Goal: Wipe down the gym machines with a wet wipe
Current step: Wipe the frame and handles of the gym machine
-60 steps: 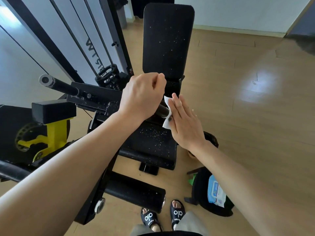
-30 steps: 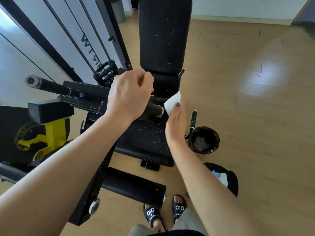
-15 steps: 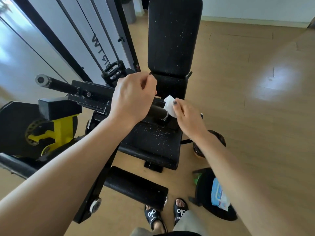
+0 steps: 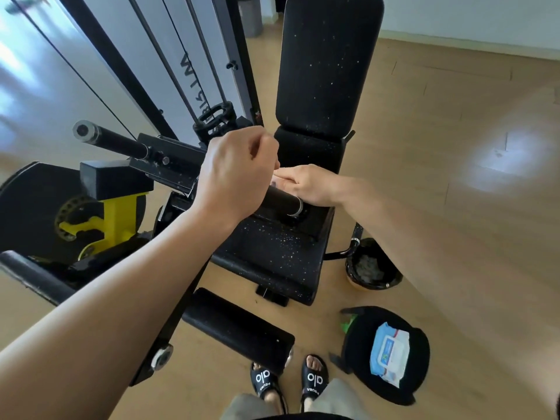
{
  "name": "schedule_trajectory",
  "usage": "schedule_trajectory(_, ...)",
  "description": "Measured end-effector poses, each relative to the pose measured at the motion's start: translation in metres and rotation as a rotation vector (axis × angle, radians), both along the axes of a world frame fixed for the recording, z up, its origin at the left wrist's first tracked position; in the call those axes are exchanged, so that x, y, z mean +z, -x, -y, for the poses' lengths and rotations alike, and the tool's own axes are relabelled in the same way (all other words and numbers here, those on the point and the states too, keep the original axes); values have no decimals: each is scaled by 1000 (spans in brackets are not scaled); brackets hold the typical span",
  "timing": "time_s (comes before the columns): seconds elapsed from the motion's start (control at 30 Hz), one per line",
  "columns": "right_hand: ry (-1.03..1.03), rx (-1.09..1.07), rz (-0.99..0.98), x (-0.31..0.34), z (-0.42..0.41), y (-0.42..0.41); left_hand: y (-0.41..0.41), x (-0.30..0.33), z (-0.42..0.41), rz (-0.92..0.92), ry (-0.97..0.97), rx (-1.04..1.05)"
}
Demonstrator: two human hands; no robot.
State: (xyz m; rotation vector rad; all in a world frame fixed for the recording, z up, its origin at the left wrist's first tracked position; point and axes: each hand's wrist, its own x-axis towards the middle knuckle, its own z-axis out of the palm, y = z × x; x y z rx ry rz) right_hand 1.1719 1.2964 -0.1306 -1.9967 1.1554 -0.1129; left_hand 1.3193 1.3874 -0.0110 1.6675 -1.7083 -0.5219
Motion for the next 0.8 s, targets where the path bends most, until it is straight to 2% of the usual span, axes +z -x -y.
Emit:
schedule_trajectory(0.2,-63,-28,52,-9,-28,55,1,2,-1,-31,-33,47)
schedule_trajectory(0.4,-77,19,18,7,-4,9,4,6,-2,-48,-44,39)
schedule_trajectory(0.47,-76,39,22,8,4,-8,-1,4,3,-187,-127,36)
schedule_trajectory(0.57,-100,62,6,6,13,-17,-13,2,14,-552,-210,69)
schedule_trajectory(0.63,-111,74,-17,4,12,-15,-23,-4,24,-629,-207,126)
schedule_trajectory(0.67,-113,74,-32,4,10,-14,-28,-9,29,-540,-206,145)
schedule_trajectory(0.7,-117,71,-48,6,8,-12,-34,-17,35,-366,-198,126)
schedule_trajectory(0.8,-141,-12,-8,15,-4,-4,-48,-38,48,176,-223,-139)
